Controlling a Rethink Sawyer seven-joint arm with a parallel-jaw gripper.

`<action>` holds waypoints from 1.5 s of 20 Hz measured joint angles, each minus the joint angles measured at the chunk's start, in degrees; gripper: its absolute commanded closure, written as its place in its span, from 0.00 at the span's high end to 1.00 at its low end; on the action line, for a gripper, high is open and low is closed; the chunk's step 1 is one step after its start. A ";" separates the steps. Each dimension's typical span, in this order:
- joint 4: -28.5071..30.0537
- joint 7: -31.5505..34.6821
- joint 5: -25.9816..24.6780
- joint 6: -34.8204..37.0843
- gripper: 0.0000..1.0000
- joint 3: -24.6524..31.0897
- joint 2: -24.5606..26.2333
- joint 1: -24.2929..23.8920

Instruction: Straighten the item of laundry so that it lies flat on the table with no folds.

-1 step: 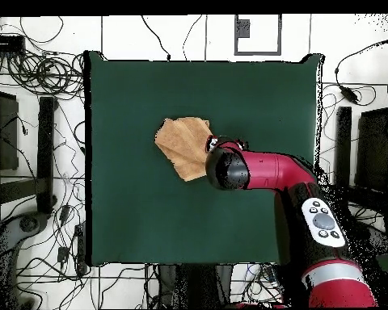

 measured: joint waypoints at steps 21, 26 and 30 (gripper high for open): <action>0.00 0.00 0.00 0.00 1.00 -0.21 0.01 0.27; 0.00 0.00 0.00 0.00 1.00 -0.22 0.01 0.27; 0.00 0.00 0.00 0.00 1.00 -0.22 0.01 0.27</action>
